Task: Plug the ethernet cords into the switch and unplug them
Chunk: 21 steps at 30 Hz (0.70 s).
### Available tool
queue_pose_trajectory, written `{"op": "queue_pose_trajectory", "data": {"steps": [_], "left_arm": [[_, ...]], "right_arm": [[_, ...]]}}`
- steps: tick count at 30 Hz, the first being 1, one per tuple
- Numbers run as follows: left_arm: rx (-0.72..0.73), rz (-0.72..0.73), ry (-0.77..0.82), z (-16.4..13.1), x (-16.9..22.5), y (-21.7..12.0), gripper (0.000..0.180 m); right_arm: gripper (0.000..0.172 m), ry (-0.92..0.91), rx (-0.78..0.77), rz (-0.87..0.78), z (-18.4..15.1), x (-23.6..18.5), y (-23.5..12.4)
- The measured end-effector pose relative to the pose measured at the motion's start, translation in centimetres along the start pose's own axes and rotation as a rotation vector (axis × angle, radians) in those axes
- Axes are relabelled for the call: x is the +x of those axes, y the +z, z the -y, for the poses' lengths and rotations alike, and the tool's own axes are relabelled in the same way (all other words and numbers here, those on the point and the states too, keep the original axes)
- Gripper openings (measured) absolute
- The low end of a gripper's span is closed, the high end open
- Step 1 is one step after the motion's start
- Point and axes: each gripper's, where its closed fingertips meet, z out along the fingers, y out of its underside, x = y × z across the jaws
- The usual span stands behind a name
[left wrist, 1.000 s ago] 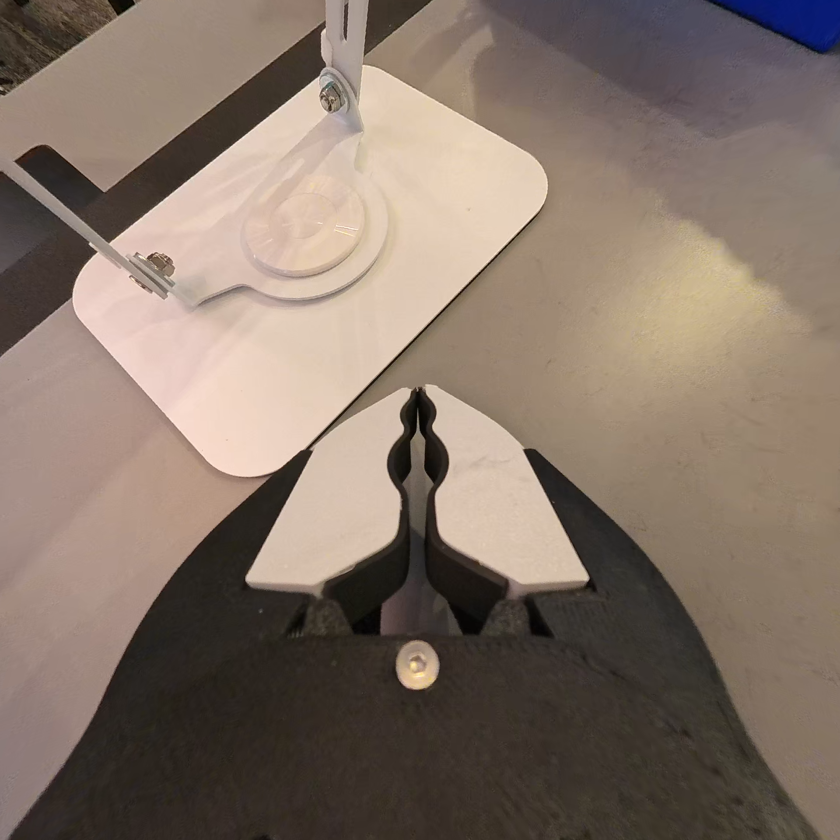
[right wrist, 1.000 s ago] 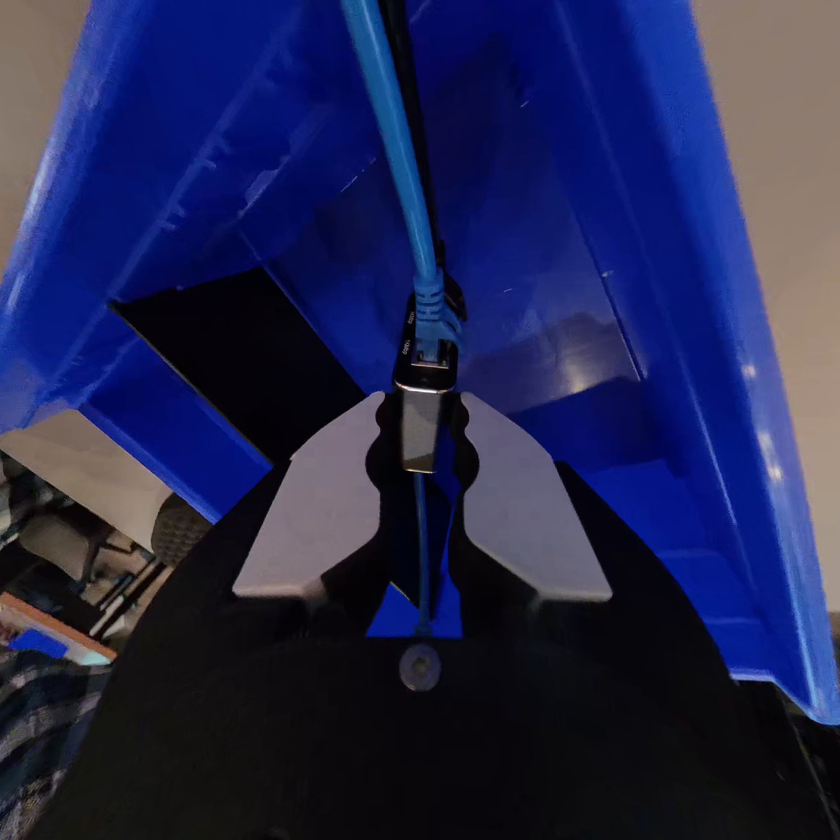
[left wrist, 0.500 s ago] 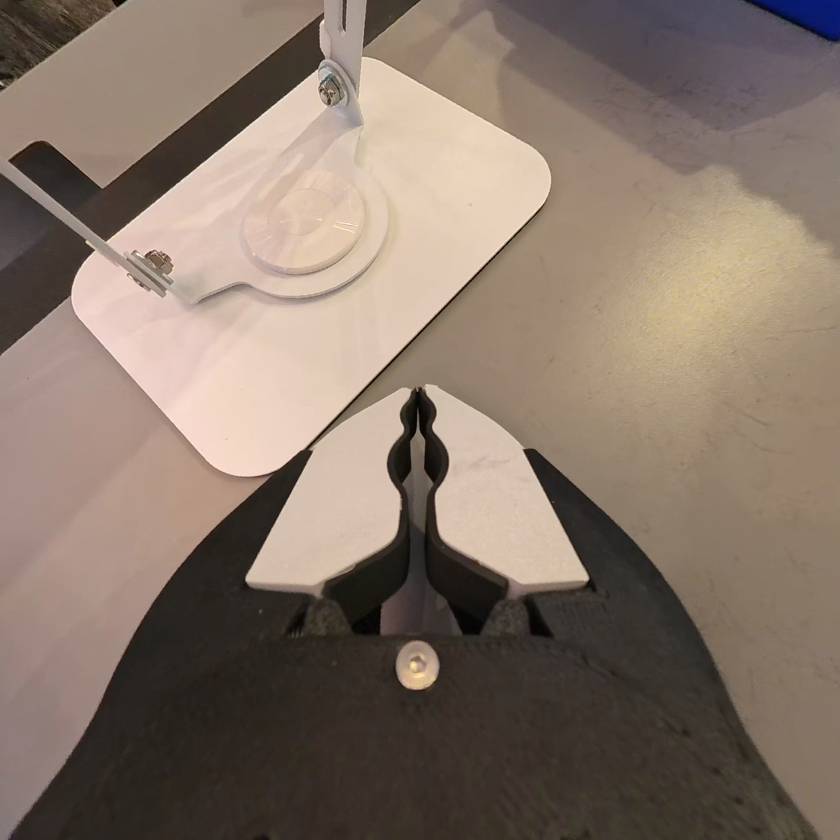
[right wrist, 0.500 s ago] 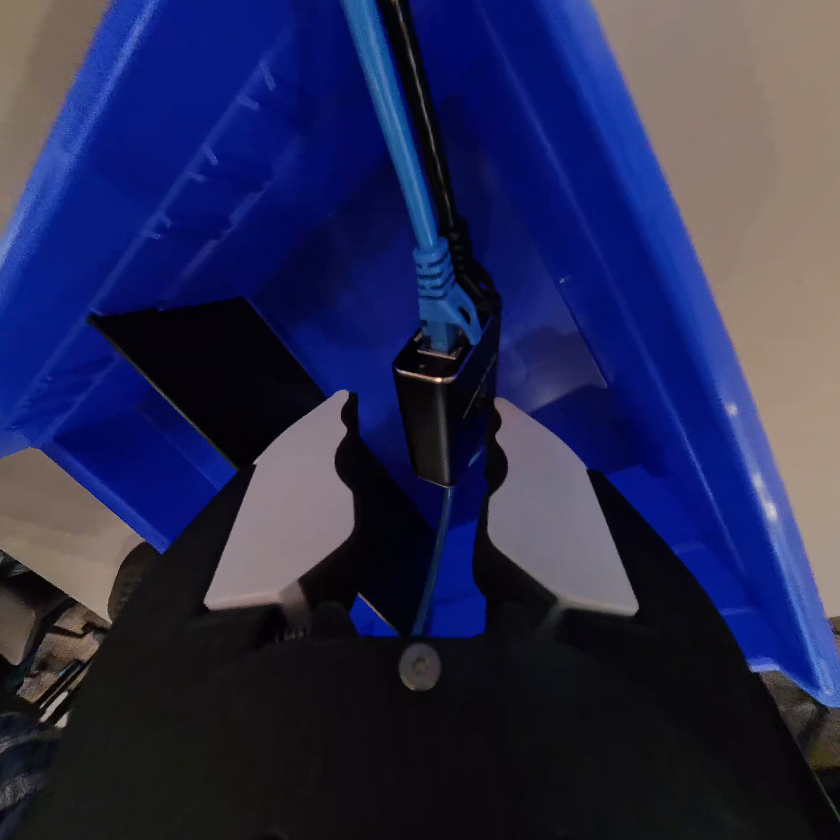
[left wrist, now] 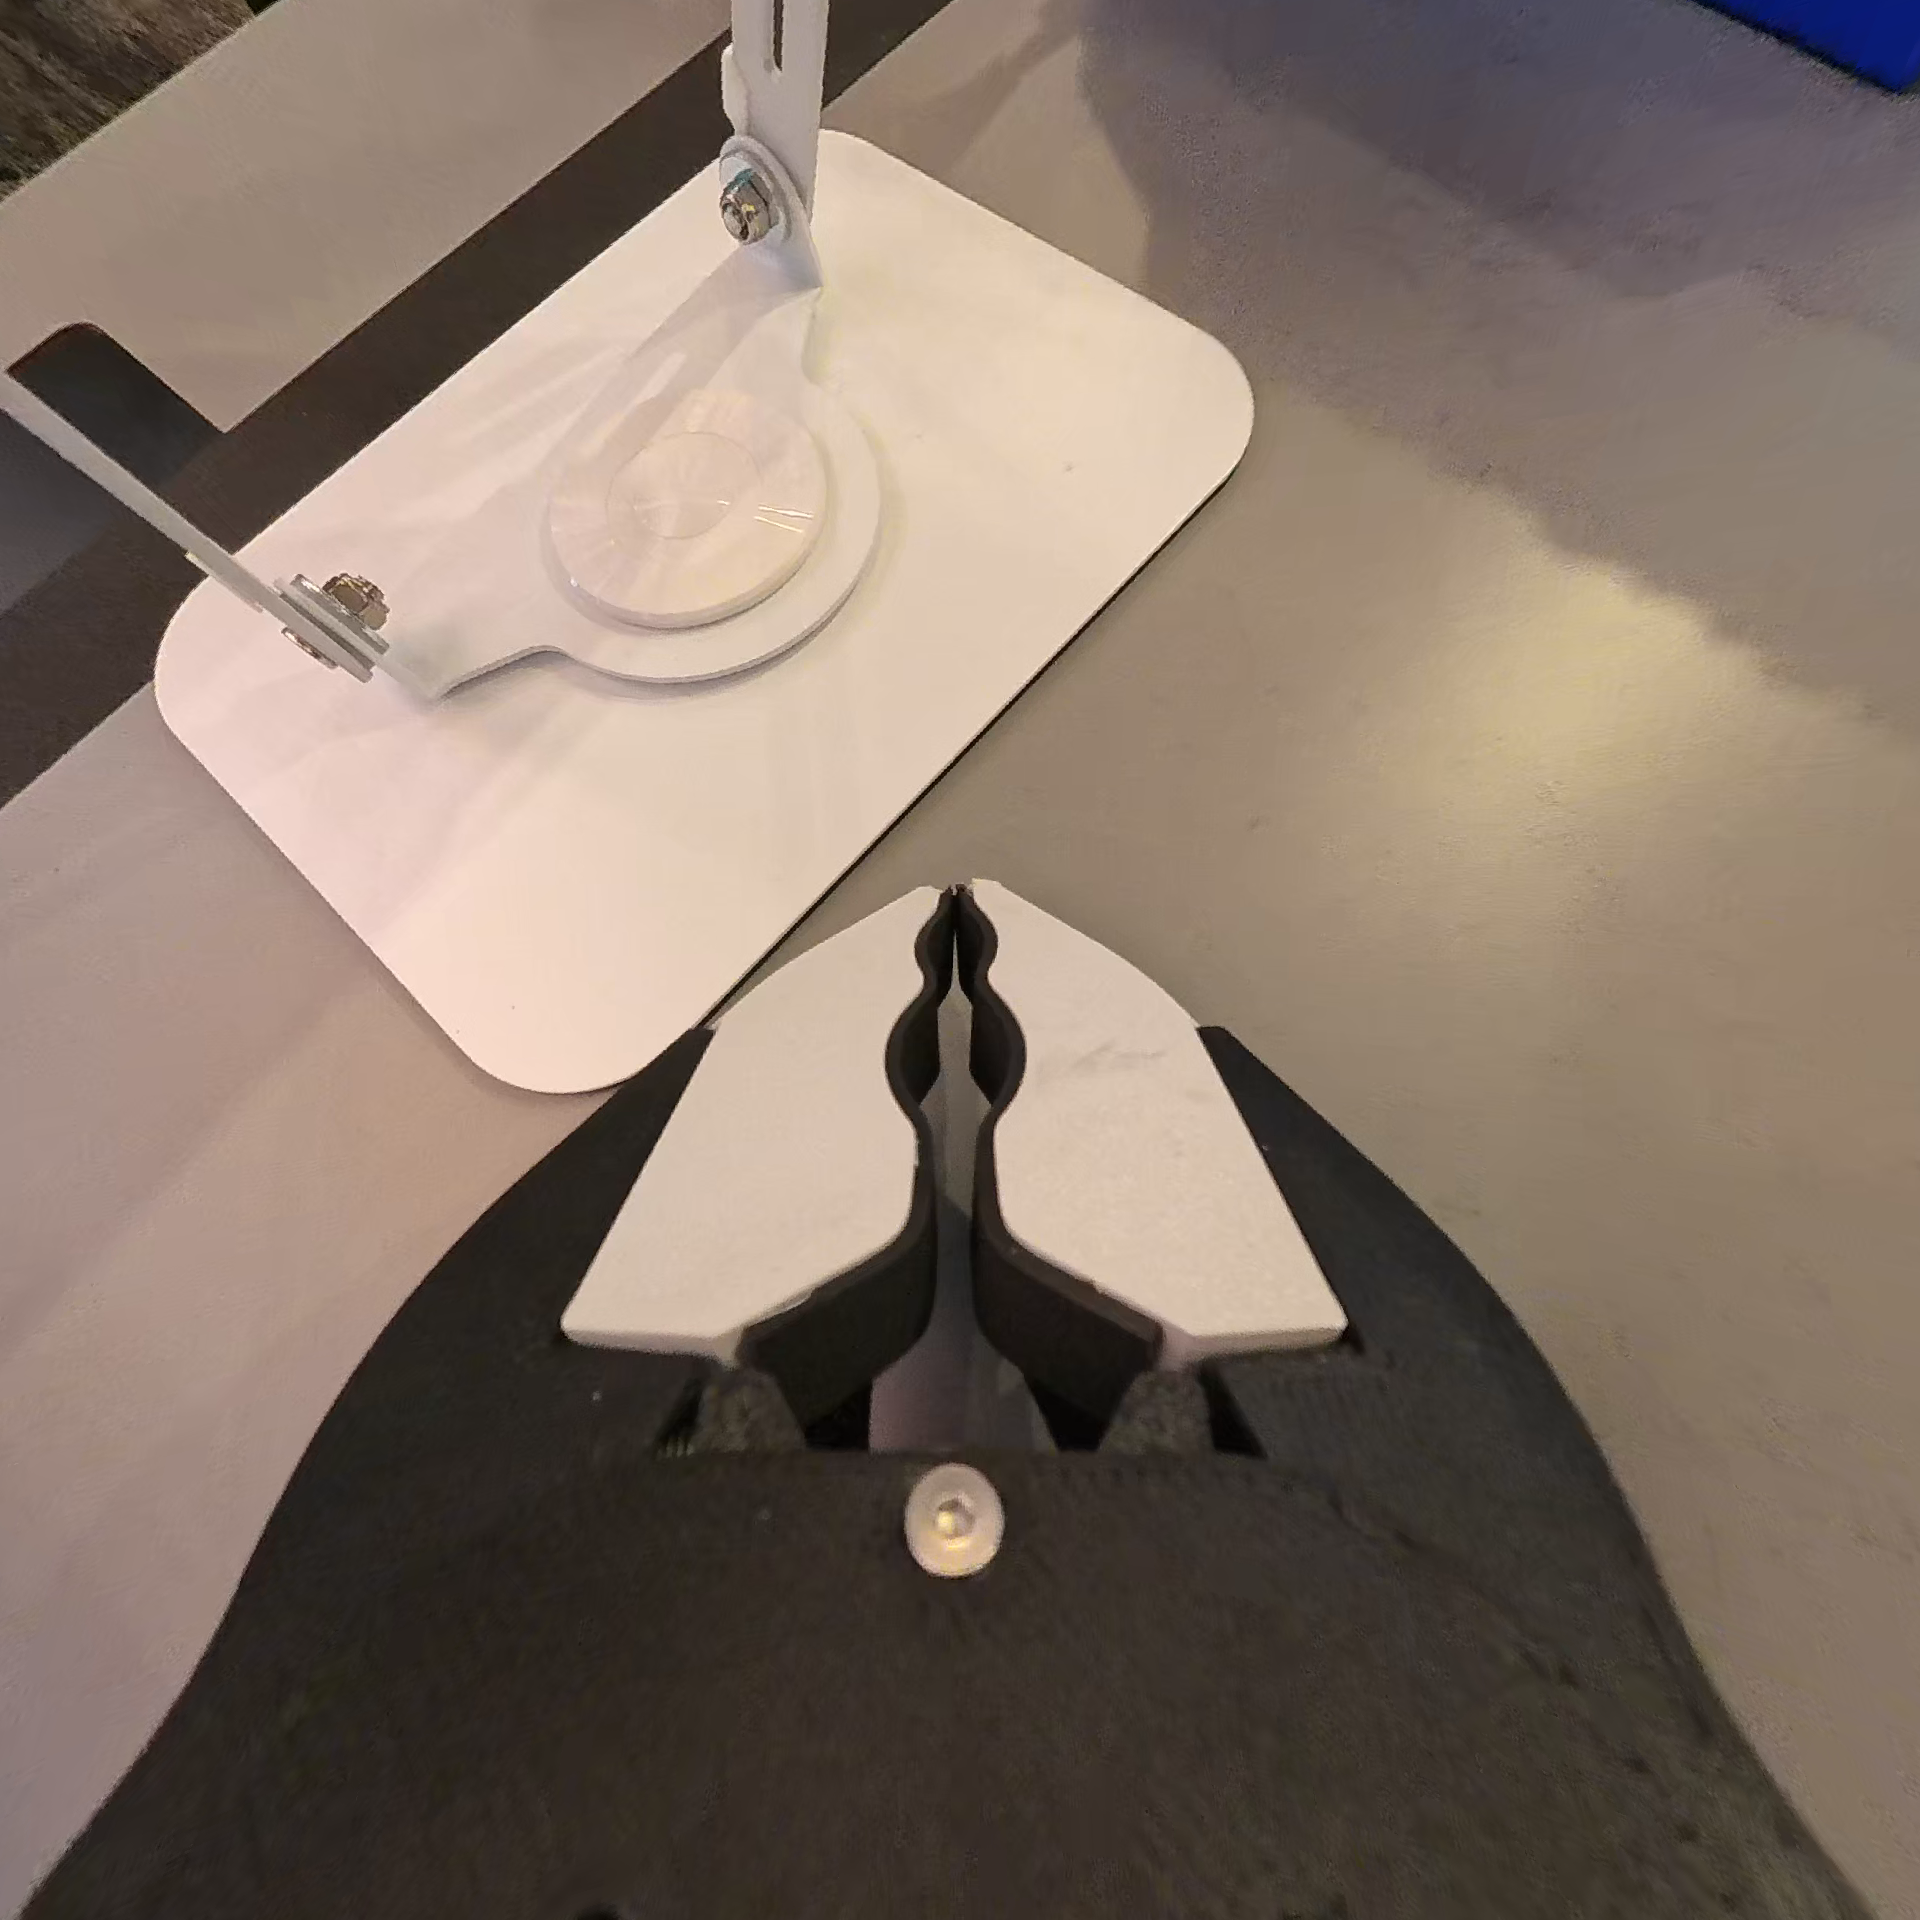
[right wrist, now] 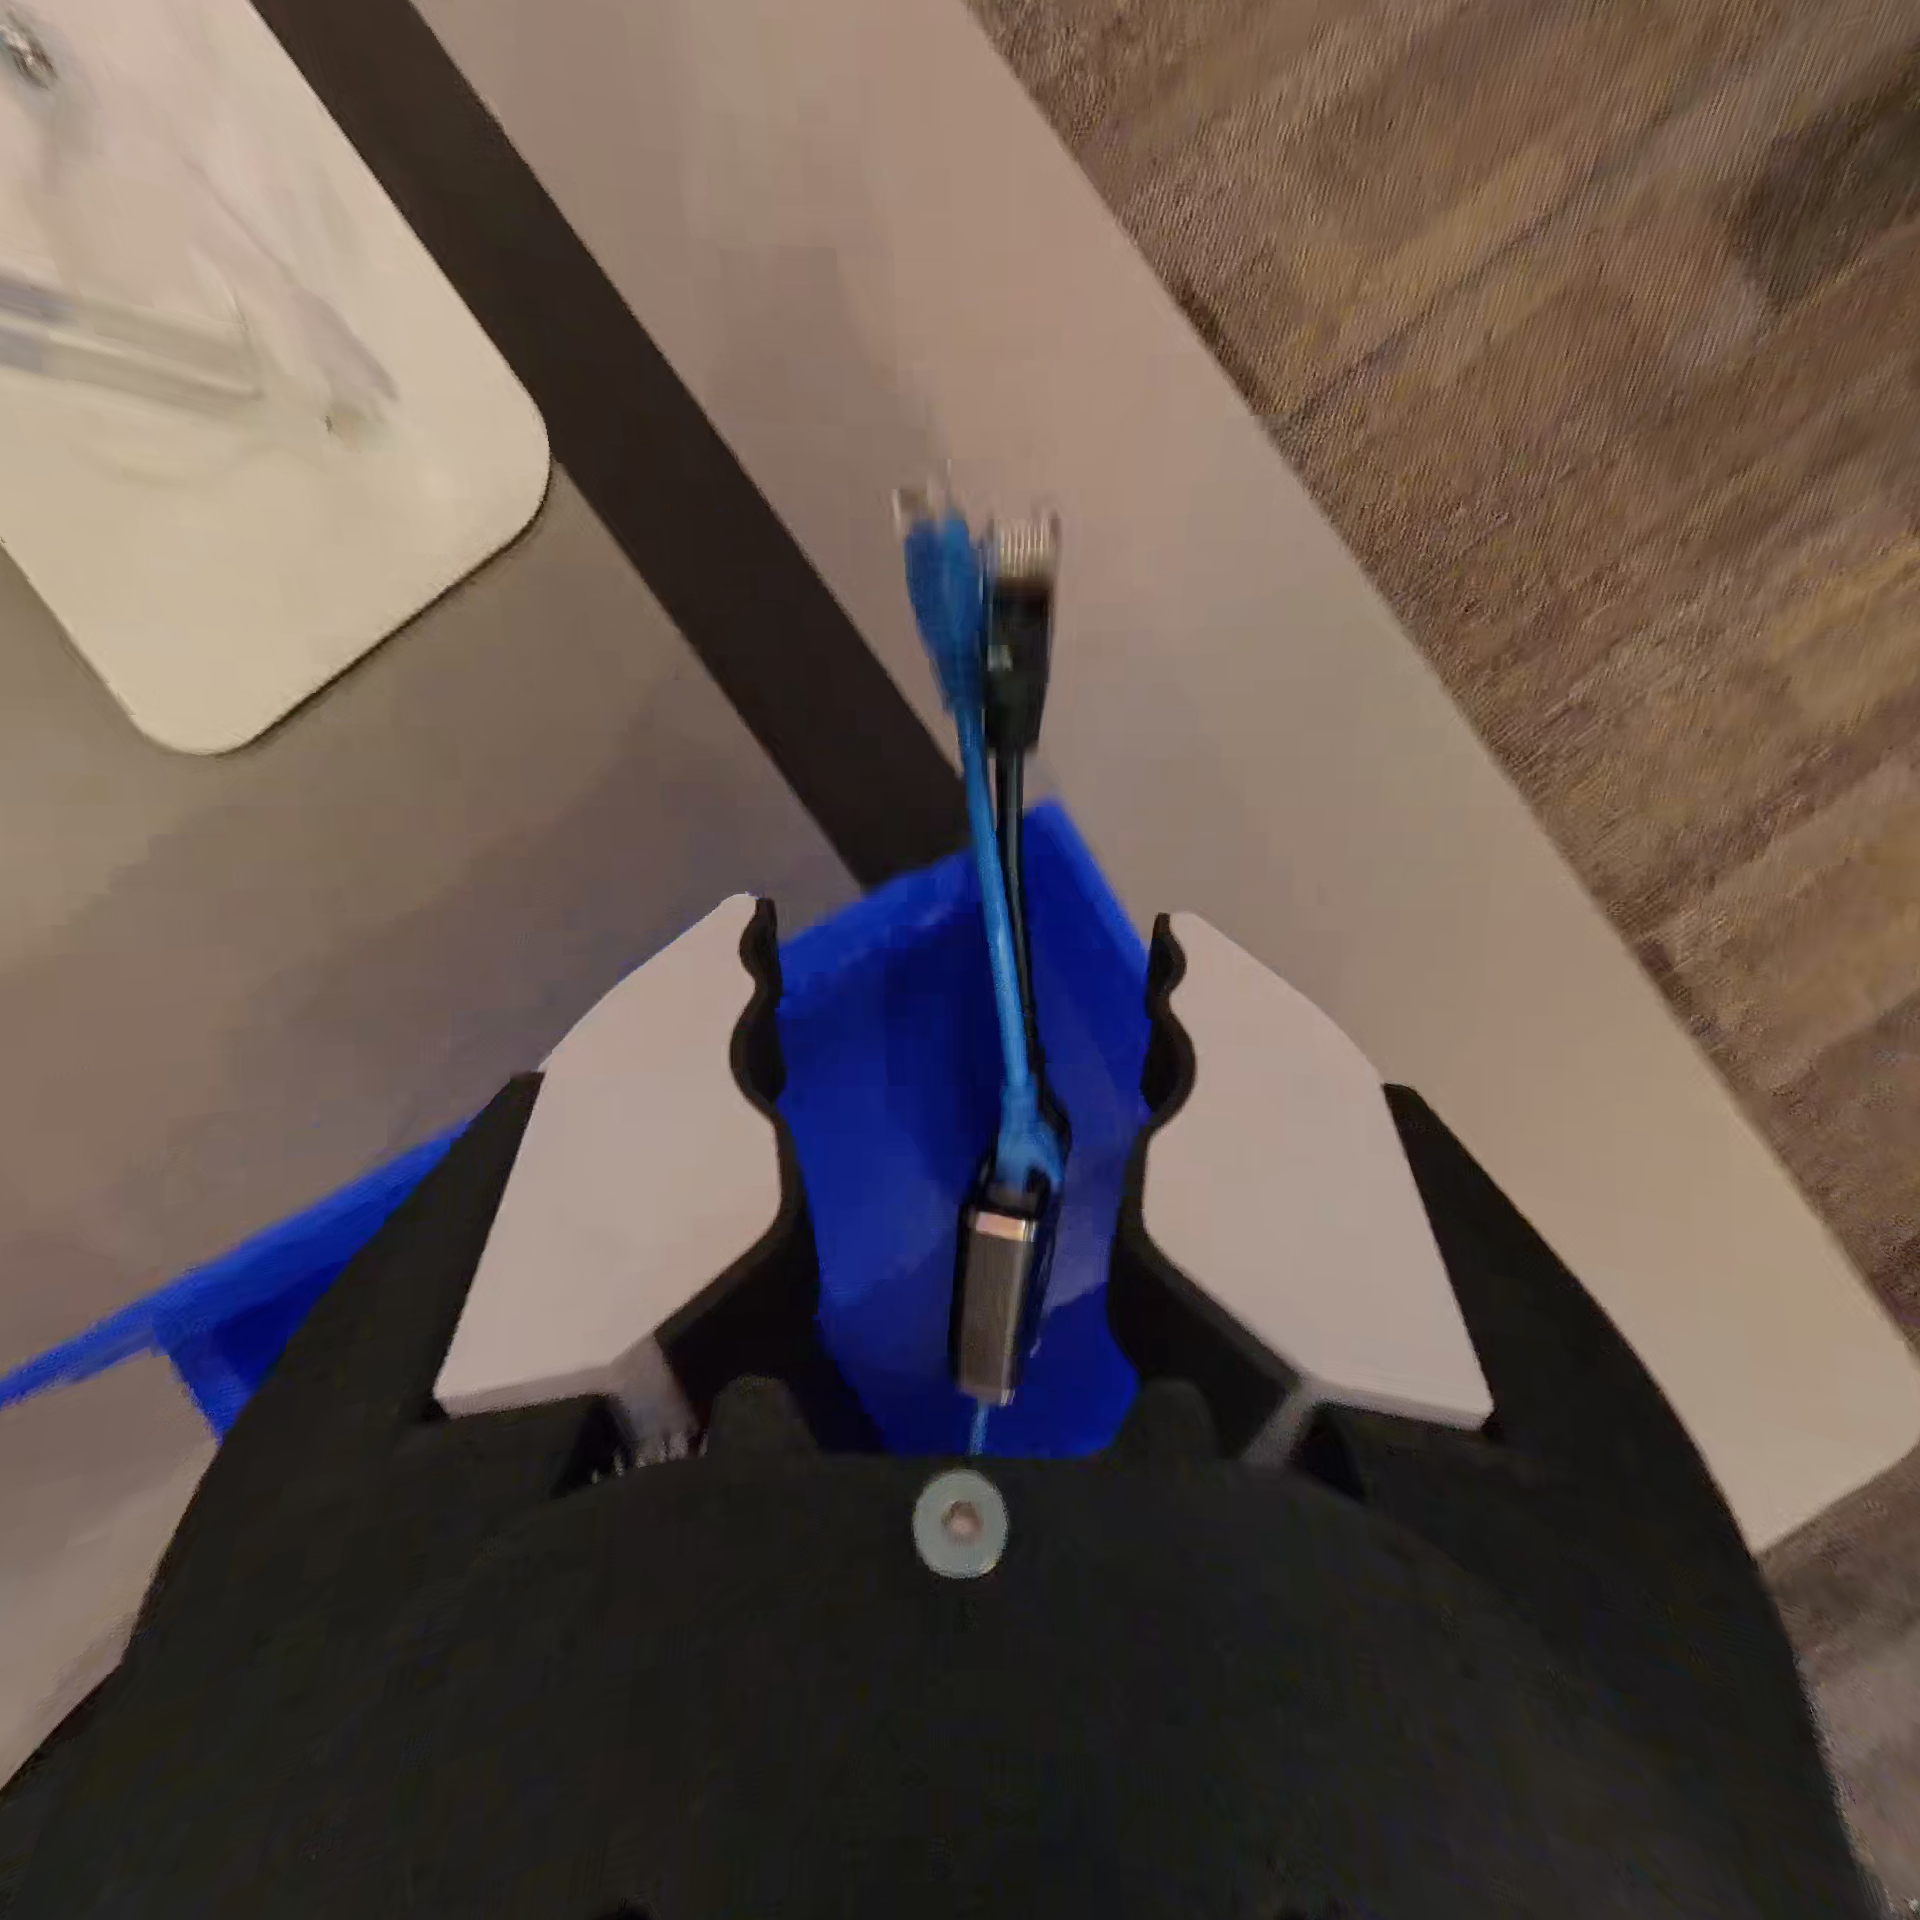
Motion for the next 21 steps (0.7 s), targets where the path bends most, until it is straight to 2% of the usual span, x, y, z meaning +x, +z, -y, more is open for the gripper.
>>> {"op": "queue_pose_trajectory", "data": {"steps": [3, 5, 6, 7, 8, 9, 14, 18, 21], "left_arm": [[0.004, 0.003, -0.002, 0.0, 0.0, -0.1, 0.000], [0.004, 0.000, -0.002, 0.0, 0.0, -0.1, 0.000], [0.005, -0.002, -0.002, 0.0, 0.0, -0.1, 0.000], [0.006, -0.006, -0.002, 0.0, 0.0, -0.1, 0.000], [0.007, -0.011, -0.004, 0.1, 0.1, -0.1, 0.000], [0.010, -0.016, -0.006, 0.1, 0.1, -0.1, 0.000], [0.018, -0.041, -0.015, 0.2, 0.2, -0.2, 0.000], [0.017, -0.037, -0.009, 0.1, 0.3, -0.2, 0.000], [0.012, -0.030, -0.002, 0.1, 0.3, -0.1, 0.000]], "right_arm": [[0.068, -0.002, -0.056, 0.023, 1.3, 0.1, 3.0], [0.062, 0.006, -0.067, 0.049, 1.9, 0.1, 4.4], [0.050, 0.009, -0.074, 0.082, 2.0, -0.2, 4.9], [0.026, 0.003, -0.071, 0.099, 2.1, -0.4, 5.2], [0.015, 0.006, -0.058, 0.096, 2.2, -0.4, 5.2], [0.011, 0.014, -0.031, 0.104, 2.5, -0.5, 5.0], [0.009, 0.077, 0.173, 0.130, 3.3, -0.5, 1.9], [0.010, 0.121, 0.256, 0.093, 1.5, 0.4, -0.6], [0.010, 0.132, 0.255, 0.082, -0.5, 0.6, -1.2]]}}
